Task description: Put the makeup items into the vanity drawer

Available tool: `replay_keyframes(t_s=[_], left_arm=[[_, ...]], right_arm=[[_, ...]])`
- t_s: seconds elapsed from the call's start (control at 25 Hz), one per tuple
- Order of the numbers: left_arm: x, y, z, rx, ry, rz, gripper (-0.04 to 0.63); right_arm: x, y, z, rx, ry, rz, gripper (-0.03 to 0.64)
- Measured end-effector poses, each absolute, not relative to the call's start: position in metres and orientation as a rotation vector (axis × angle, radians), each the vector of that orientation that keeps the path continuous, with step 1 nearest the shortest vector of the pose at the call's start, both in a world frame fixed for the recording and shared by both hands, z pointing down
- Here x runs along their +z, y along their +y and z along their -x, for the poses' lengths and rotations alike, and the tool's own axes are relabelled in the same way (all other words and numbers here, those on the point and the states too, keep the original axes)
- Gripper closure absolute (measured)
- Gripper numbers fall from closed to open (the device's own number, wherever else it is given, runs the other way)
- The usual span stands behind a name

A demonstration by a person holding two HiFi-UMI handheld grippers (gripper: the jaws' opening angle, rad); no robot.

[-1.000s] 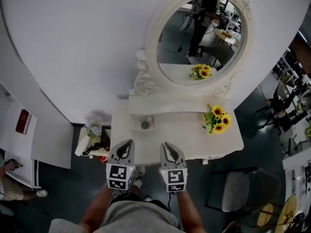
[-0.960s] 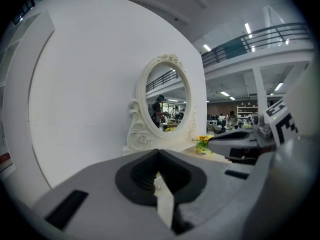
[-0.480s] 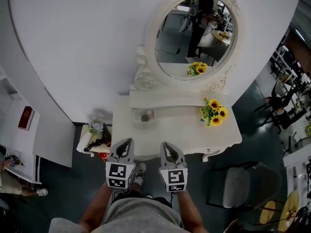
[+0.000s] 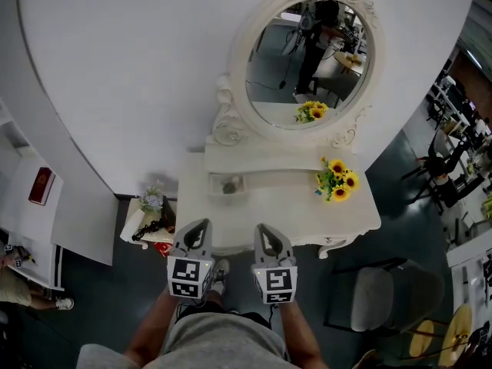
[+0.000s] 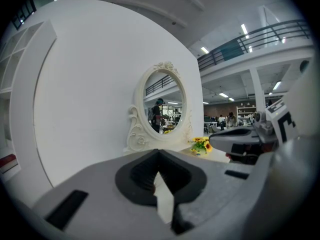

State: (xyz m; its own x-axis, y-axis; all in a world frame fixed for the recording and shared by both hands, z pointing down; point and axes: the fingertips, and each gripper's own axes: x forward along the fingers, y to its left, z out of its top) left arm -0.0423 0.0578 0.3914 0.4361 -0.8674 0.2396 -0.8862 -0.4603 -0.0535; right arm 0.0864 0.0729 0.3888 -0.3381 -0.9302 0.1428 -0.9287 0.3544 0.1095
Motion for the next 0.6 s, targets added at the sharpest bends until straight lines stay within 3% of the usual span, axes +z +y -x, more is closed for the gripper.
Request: replay_keyframes(t_s=[0.6], left_arm=[[0.3948, 0.054, 0.0427, 0.375, -1.578, -2.594, 0.595]], right_arm=[[0.3932, 0.0664, -0.0839, 0.002, -2.431, -1.692, 0.592]])
